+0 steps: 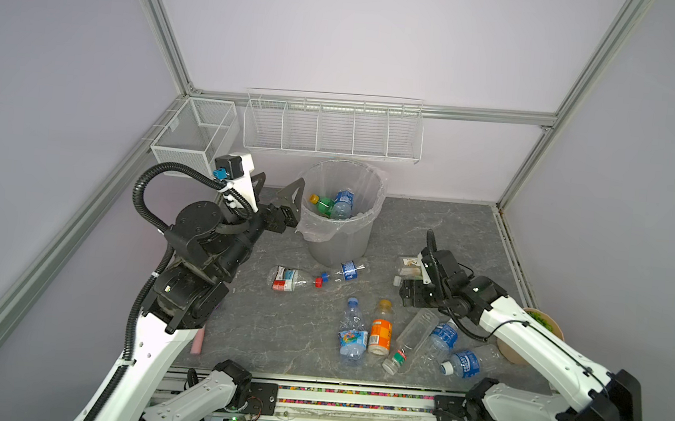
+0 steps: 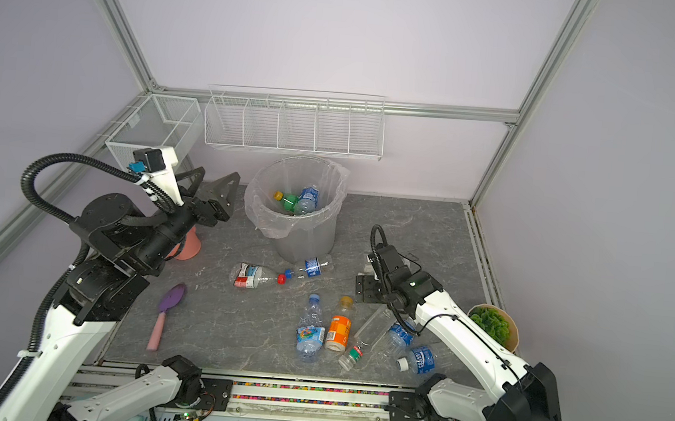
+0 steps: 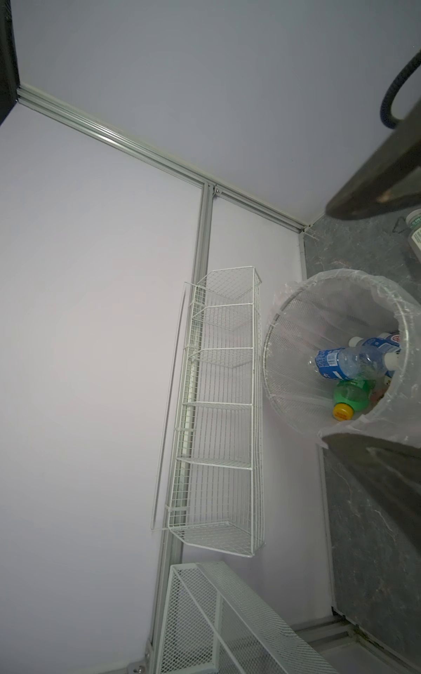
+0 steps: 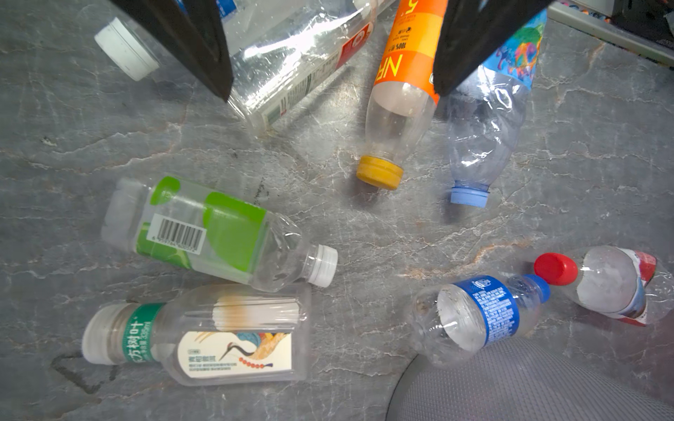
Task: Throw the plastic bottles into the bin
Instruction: 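Draw the left gripper back while the right gripper reaches toward the orange bottle, then lower the right gripper onto the orange-labelled yellow-capped bottle and close it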
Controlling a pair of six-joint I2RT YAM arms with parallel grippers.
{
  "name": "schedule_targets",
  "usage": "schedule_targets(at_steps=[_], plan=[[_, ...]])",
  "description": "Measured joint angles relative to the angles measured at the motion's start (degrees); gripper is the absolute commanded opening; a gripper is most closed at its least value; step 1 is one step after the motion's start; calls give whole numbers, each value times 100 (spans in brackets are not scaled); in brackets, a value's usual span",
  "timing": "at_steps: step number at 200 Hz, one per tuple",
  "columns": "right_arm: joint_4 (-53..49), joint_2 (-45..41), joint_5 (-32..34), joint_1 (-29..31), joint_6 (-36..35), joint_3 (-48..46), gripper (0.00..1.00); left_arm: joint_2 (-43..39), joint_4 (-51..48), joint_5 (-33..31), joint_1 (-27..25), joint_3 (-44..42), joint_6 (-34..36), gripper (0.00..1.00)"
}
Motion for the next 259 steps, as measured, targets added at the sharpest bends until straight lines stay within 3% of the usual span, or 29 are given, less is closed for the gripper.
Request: schedule_targets(at_steps=[69, 121, 195, 242, 259], plan=[[9, 463, -616, 31, 136, 109, 96, -763, -407, -184, 0, -942, -310, 89], [20, 737, -743, 413, 402, 109, 100, -1300, -822, -341, 0, -1532, -566, 89], [-63, 1121, -691, 962, 1043, 111, 91, -1633, -1154, -522, 0, -1864, -780, 89], [-87, 1373, -610, 1189, 1307, 114, 75, -1755, -1294, -601, 0, -1941, -844, 89], [-90, 1434, -557, 1272, 1379, 114, 74, -1808, -1322, -636, 0, -1978, -863, 89]])
